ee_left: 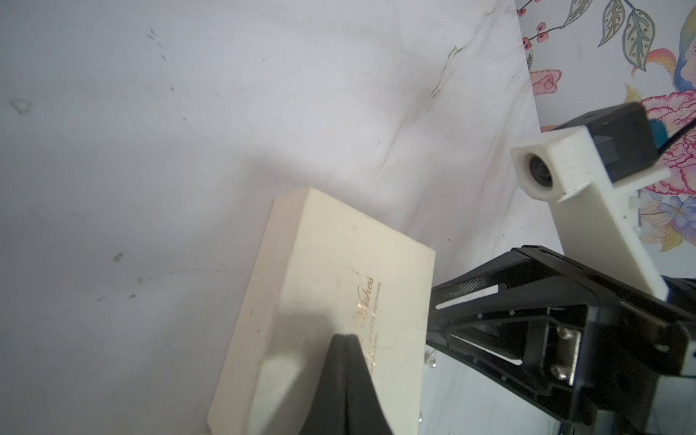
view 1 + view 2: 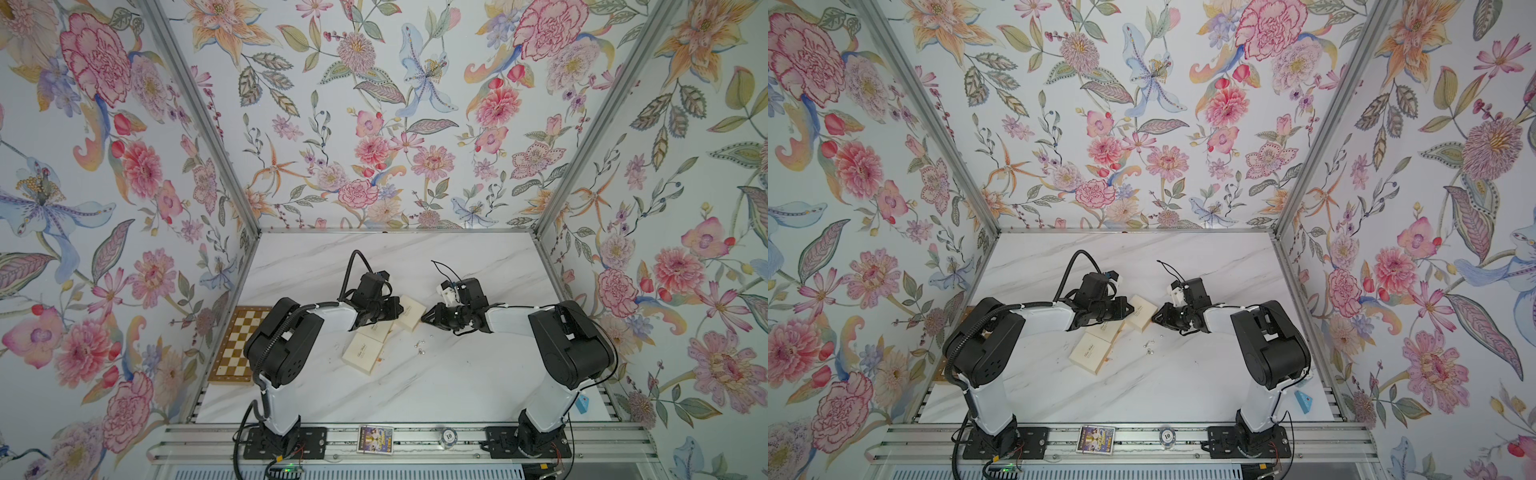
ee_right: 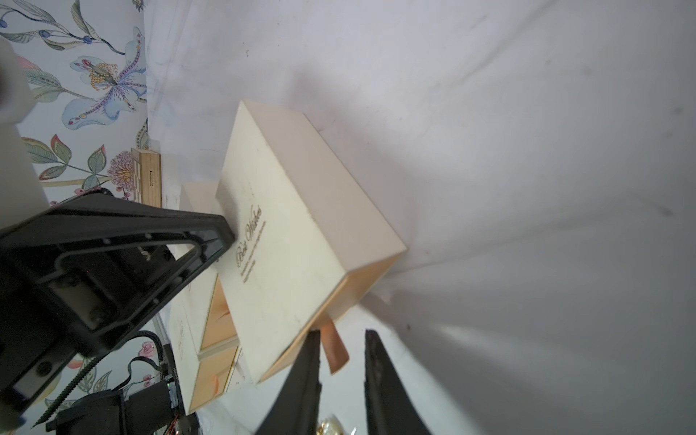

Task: Take out the earrings from the drawer-style jewelry box
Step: Open the drawer in the jewelry box.

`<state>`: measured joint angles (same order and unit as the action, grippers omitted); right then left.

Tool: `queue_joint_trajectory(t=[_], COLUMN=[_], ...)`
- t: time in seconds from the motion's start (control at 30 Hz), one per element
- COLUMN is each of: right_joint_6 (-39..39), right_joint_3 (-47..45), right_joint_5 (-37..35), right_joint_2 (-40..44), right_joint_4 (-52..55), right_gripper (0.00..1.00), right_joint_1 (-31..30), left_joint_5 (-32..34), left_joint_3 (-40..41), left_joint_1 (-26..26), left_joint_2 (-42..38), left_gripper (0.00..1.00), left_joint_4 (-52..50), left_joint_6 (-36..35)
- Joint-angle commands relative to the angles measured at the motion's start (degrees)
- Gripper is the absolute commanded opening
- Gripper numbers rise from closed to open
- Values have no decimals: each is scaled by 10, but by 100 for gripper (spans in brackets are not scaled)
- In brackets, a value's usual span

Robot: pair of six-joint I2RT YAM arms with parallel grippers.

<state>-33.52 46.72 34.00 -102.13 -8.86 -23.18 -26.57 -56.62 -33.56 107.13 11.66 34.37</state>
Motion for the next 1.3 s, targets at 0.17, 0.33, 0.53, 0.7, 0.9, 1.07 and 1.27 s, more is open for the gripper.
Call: queue_joint_trajectory(t=[0.17, 0.33, 0.53, 0.7, 0.9, 1.07, 1.27], right_joint_6=[-11, -28, -43, -47, -51, -51, -51], right_joint_3=[-26, -33, -37, -38, -42, -43, -47], right_joint_5=[6, 21, 28, 28, 28, 28, 31], right_joint_2=[5, 1, -4, -12, -15, -15, -15], right_joint_4=[-26, -56, -81, -86, -94, -93, -95], right_gripper=[22, 22, 22, 22, 19, 19, 19], right_joint_1=[0, 6, 6, 5, 6, 7, 7], left_joint_5=[17, 17, 17, 18, 19, 18, 20], left_joint_3=[19, 20, 21, 21, 20, 17, 19], left_joint_1=[-3, -3, -4, -3, -3, -3, -3], left_joint_2=[-8, -8, -10, -11, -11, -11, -13], left_gripper=[0, 0, 0, 0, 0, 0, 0], left_joint_4=[-25, -25, -25, -28, -29, -31, -33], left_joint_6=[-4, -4, -4, -6, -7, -7, -8])
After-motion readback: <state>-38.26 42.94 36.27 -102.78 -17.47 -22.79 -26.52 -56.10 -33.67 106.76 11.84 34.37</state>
